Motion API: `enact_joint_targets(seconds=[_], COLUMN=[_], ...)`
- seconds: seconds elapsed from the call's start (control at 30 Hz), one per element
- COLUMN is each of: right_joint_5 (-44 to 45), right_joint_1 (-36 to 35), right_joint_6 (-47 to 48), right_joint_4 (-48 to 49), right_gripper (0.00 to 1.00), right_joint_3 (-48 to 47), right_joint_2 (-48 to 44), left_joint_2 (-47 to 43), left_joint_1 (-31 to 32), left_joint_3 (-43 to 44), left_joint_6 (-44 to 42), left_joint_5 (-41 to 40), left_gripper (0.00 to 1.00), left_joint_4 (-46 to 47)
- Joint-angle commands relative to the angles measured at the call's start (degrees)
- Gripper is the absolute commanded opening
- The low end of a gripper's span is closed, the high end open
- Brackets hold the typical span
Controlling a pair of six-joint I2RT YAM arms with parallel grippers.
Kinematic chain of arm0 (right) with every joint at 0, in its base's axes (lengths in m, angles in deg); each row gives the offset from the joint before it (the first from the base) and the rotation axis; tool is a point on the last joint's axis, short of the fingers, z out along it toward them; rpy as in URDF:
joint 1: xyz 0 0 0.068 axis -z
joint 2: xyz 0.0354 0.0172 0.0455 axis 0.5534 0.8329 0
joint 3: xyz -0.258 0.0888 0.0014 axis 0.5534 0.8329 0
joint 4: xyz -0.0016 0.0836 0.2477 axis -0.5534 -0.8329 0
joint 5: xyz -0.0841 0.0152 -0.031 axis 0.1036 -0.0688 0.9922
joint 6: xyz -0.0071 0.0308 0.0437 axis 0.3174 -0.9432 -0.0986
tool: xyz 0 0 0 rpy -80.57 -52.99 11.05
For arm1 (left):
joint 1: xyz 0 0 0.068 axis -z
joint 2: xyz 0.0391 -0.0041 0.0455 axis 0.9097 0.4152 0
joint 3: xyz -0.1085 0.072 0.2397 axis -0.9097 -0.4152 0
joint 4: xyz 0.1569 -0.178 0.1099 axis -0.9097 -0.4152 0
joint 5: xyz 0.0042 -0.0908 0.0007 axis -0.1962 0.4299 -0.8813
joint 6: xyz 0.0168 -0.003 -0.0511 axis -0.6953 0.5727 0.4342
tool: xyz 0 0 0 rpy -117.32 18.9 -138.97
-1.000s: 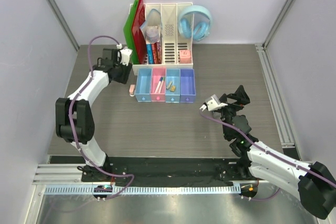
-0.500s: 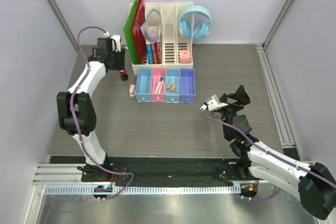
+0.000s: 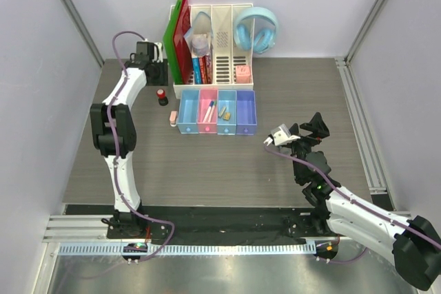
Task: Sort the stationery into containers
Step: Pick up the stationery from the center of the board.
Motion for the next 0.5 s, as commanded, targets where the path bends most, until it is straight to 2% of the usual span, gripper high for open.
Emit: enact_joint_targets(seconds=[0.0,0.47], right_joint_5=[-0.1,-0.1], right_joint_1=[0.2,0.2], right_joint_6=[-1.2,-1.1], right_joint_4=[1.7,1.8], right_gripper=[0.99,0.99], right_joint_3=[-0.2,-0.5], right_joint_2=[-0.4,0.5], left_joint_2=[0.8,3.4], left_joint_1=[-0.8,-0.8], left_joint_3=[2.7,1.8], left_joint_6=[-1.1,-3.6], left_joint_5=[0.1,1.9], left_gripper=[0.53,0.52], left_joint_4=[-2.4,-4.1])
